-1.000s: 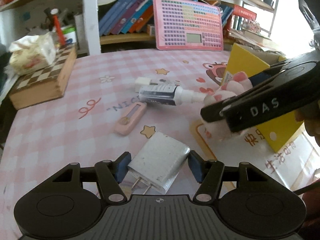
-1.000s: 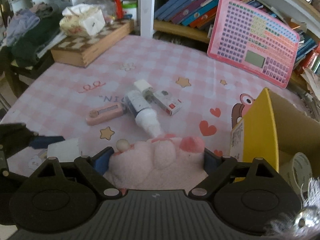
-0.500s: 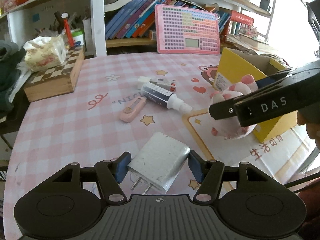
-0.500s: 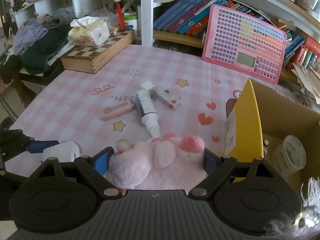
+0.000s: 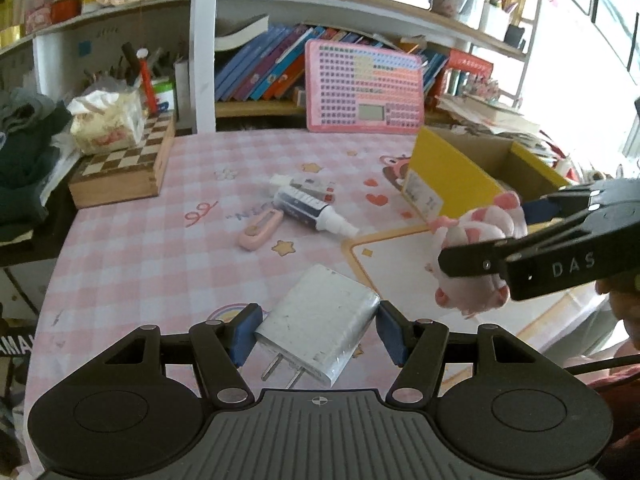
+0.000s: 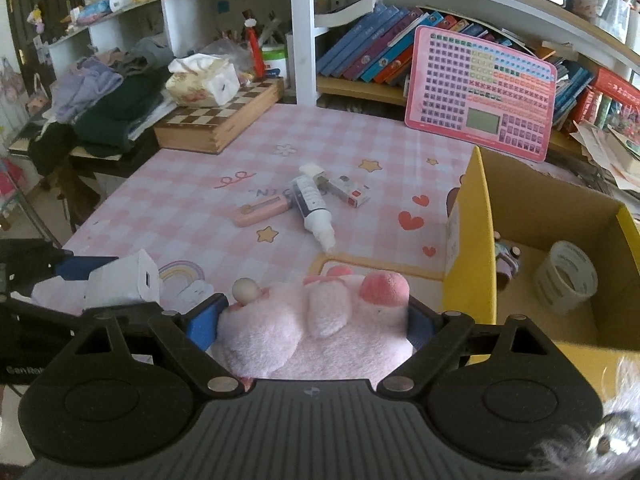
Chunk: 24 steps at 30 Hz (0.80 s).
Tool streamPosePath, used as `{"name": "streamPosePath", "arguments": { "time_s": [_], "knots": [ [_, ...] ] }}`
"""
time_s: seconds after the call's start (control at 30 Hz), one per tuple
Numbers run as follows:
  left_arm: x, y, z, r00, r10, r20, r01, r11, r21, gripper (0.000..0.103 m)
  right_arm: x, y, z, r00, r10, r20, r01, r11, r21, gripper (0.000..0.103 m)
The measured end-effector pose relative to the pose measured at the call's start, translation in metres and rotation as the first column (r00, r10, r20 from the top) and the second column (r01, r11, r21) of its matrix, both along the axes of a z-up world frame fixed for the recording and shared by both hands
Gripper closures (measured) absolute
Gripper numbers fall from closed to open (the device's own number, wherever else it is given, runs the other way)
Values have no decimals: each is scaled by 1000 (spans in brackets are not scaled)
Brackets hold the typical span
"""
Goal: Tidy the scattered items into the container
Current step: 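Lift the charger with the left tool while the right tool carries the pig toward the yellow box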
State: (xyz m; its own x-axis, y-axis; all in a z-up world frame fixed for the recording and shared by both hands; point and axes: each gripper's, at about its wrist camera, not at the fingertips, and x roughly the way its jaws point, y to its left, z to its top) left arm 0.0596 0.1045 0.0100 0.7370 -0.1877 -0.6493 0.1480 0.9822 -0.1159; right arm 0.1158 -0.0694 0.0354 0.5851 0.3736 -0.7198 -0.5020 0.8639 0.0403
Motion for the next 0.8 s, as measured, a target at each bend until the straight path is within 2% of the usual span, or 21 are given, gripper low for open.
{"name": "streamPosePath", "arguments": {
  "time_s": [0.3, 0.5, 0.8],
  "knots": [
    [-28, -5, 9, 999, -36, 12, 36, 999, -5, 41, -42, -7, 6, 999, 4, 46, -5, 1000, 16, 14],
    [-41, 0, 14, 999, -34, 0, 34, 995, -90, 41, -62, -12, 7, 999, 1, 53, -3, 1000, 27, 14],
    [-58, -2, 16, 999, -49, 2, 49, 993, -105, 41, -89, -23, 3, 997, -57, 49, 55, 998, 40, 14]
  ]
}}
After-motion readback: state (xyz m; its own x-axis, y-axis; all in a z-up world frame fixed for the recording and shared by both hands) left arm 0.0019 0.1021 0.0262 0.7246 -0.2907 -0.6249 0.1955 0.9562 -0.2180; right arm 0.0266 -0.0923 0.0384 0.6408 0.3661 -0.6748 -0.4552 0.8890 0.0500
